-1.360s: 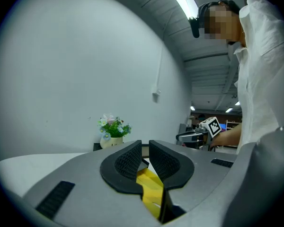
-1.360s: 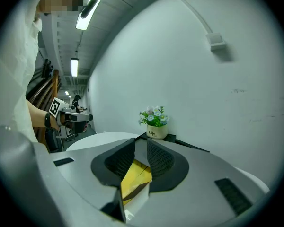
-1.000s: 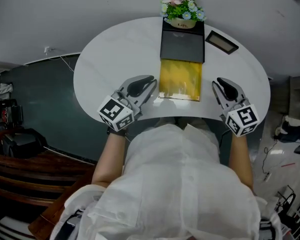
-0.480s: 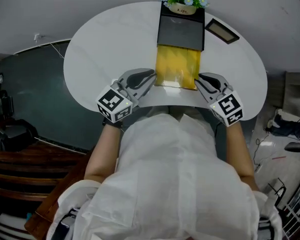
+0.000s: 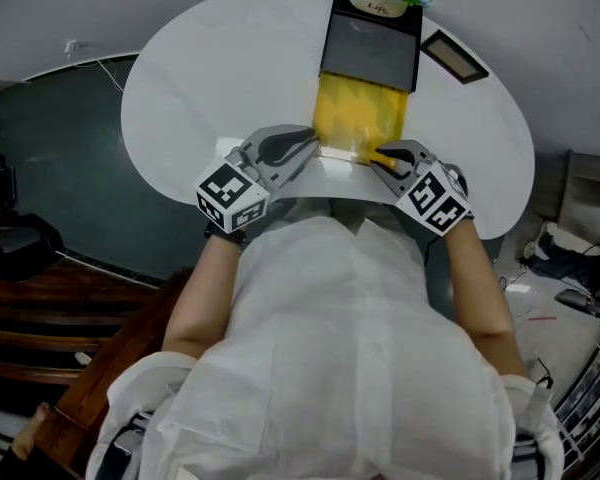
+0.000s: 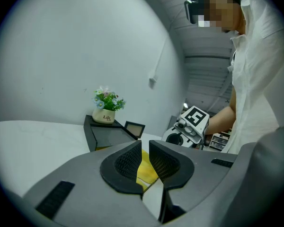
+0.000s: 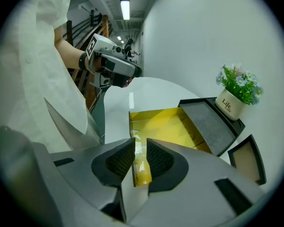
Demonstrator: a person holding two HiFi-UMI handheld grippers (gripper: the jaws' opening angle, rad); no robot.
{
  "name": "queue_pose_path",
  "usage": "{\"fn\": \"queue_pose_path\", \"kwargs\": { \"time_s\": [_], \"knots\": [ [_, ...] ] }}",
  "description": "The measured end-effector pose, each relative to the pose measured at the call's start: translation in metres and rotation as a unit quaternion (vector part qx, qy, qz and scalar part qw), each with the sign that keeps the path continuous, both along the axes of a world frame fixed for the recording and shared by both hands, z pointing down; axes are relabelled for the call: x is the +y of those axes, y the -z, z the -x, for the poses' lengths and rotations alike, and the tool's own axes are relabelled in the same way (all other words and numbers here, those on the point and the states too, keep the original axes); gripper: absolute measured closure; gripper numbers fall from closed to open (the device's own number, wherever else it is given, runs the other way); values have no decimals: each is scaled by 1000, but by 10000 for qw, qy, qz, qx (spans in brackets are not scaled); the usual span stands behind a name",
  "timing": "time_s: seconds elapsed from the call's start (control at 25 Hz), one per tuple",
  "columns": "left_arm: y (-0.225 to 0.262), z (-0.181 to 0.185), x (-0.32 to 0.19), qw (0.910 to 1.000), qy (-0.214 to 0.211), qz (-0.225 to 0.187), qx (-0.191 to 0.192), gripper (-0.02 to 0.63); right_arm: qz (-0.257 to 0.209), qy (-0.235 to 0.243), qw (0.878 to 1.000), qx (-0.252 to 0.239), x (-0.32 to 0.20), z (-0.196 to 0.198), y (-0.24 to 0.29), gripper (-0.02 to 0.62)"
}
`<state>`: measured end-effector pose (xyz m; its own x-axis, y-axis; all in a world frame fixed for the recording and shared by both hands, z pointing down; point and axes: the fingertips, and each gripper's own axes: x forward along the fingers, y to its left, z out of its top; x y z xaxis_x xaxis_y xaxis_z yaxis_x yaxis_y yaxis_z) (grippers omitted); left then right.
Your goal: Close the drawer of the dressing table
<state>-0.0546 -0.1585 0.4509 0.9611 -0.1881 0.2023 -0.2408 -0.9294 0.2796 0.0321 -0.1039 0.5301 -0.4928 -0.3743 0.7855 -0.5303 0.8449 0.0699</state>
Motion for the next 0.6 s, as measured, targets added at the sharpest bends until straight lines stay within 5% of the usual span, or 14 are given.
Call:
{"fn": "queue_pose_path", "kwargs": {
  "time_s": [0.36, 0.6],
  "knots": [
    [3, 2, 6, 9999, 62, 22, 94, 549, 507, 968, 9918, 662, 12, 15, -33, 534],
    [3, 2, 8, 9998, 100, 42, 161, 548, 731, 1047, 9880, 871, 15, 19, -49, 538]
  ]
}}
